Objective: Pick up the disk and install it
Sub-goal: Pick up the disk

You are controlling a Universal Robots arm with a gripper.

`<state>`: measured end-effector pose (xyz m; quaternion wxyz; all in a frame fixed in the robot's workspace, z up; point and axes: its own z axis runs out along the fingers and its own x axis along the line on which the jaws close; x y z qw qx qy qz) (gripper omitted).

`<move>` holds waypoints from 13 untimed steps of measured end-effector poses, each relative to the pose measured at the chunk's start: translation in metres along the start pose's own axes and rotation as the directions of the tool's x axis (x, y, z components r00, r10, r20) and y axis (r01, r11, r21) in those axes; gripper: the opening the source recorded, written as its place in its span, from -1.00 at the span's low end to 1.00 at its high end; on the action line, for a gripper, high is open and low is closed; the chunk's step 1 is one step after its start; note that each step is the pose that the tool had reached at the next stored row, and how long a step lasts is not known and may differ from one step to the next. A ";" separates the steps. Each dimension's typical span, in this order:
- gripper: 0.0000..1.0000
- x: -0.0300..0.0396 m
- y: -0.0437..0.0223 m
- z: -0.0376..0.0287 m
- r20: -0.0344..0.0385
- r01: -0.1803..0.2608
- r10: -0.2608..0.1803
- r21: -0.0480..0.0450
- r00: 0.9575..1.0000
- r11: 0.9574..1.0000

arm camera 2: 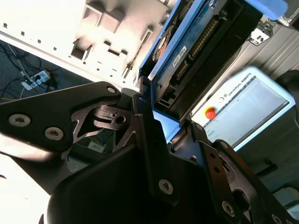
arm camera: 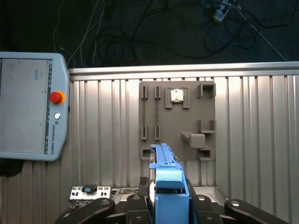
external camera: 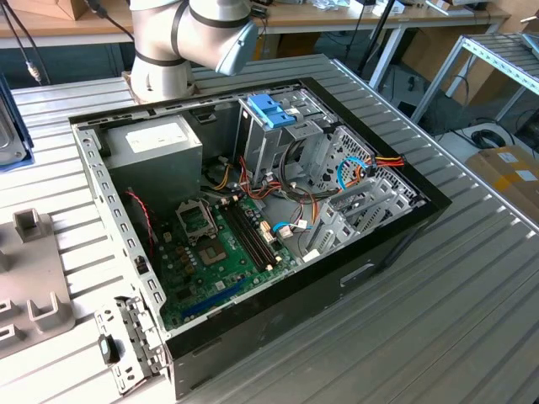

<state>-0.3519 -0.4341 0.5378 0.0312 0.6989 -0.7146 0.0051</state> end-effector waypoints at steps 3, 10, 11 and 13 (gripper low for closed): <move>-0.26 0.0000 -0.0012 0.0001 0.000 0.000 0.000 0.000 1.000 1.000; -0.26 -0.0001 -0.0050 0.0004 -0.001 0.000 0.000 0.000 1.000 1.000; -0.26 -0.0001 -0.0053 0.0004 -0.001 0.000 0.000 0.000 1.000 1.000; -0.26 -0.0002 -0.0061 0.0005 -0.001 0.000 0.000 0.000 1.000 1.000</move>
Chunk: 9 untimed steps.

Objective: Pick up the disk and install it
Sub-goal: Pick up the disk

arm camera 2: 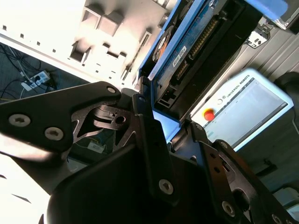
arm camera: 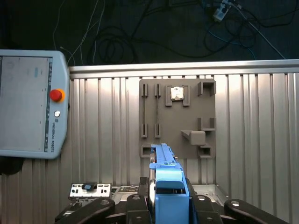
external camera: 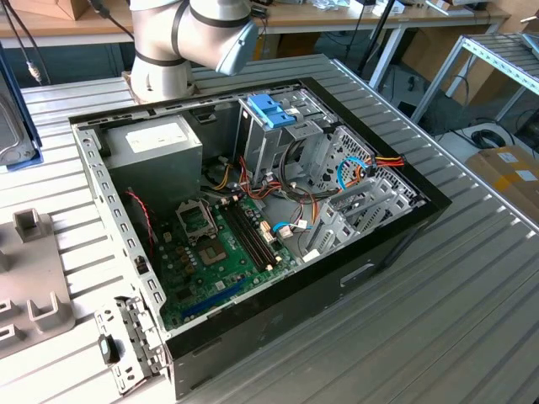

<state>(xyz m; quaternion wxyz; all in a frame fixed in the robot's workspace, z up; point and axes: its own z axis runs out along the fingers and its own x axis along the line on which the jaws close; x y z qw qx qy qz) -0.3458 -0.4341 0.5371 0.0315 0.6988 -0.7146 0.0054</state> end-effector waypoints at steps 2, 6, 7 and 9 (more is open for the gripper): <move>-0.26 0.0000 -0.0006 0.0001 0.000 0.000 0.000 0.000 1.000 1.000; -0.26 -0.0001 -0.0022 0.0002 0.000 0.000 0.000 0.000 1.000 1.000; -0.26 -0.0001 -0.0025 0.0002 0.000 0.000 0.000 0.000 1.000 1.000; -0.26 -0.0001 -0.0032 0.0003 -0.001 0.000 0.000 0.000 1.000 1.000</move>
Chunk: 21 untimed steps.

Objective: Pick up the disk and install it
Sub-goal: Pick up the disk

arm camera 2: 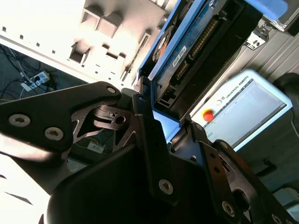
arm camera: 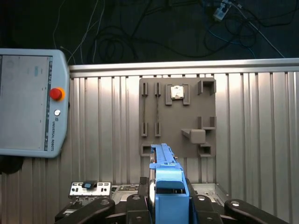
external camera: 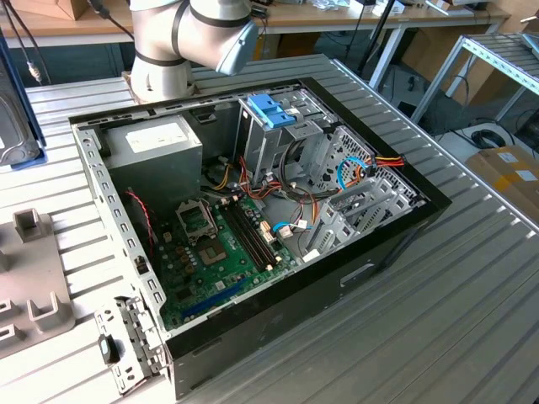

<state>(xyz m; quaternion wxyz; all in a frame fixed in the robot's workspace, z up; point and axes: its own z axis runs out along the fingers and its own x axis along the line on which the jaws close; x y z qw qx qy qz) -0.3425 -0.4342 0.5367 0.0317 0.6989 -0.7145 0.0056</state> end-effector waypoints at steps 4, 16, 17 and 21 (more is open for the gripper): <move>-0.26 0.0000 -0.0013 0.0001 0.000 0.000 0.000 0.000 1.000 1.000; -0.26 -0.0002 -0.0071 0.0005 -0.001 0.000 0.000 0.000 1.000 1.000; -0.26 -0.0002 -0.0075 0.0005 -0.001 0.000 0.000 0.000 1.000 1.000; -0.26 -0.0003 -0.0090 0.0006 -0.001 0.000 0.000 0.000 1.000 1.000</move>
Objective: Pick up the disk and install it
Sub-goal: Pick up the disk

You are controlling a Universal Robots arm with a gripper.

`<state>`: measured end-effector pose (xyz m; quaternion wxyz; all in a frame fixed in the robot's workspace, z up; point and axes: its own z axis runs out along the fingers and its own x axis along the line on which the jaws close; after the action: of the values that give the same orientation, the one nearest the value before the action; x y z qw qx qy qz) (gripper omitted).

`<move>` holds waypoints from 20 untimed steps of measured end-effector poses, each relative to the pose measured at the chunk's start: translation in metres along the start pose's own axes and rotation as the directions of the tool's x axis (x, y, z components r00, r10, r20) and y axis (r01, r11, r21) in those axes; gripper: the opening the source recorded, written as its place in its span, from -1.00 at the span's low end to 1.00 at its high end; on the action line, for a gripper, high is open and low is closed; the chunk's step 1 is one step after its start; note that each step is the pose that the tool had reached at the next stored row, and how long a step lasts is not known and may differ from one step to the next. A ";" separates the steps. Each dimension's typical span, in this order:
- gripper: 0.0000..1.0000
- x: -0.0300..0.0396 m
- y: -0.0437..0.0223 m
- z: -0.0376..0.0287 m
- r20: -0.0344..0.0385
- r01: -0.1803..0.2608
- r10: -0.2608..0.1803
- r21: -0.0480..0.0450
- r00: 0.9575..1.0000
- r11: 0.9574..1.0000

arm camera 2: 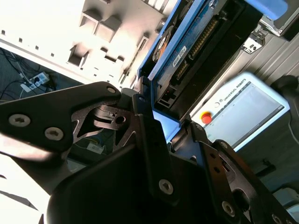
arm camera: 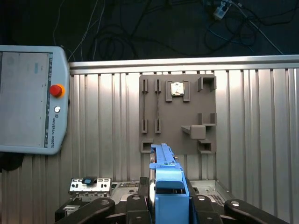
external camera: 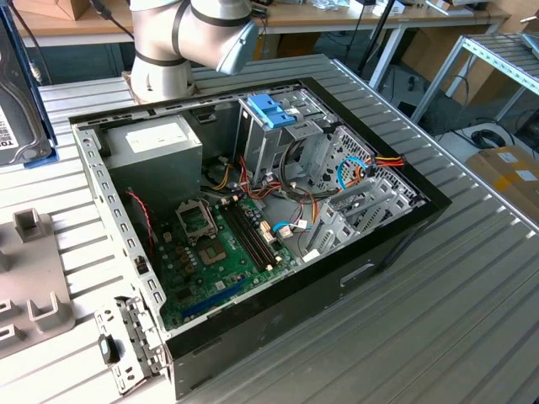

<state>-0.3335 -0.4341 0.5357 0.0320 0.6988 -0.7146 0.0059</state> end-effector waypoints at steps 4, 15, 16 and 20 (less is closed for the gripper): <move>-0.26 -0.0001 -0.0025 0.0002 0.000 0.000 0.000 0.000 1.000 1.000; -0.26 -0.0002 -0.0080 0.0008 -0.001 0.000 0.000 0.000 1.000 1.000; -0.26 -0.0002 -0.0085 0.0009 -0.001 0.000 0.000 0.000 1.000 1.000; -0.26 -0.0003 -0.0100 0.0010 -0.001 0.000 0.000 0.000 1.000 1.000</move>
<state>-0.3235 -0.4341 0.5344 0.0323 0.6988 -0.7146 0.0063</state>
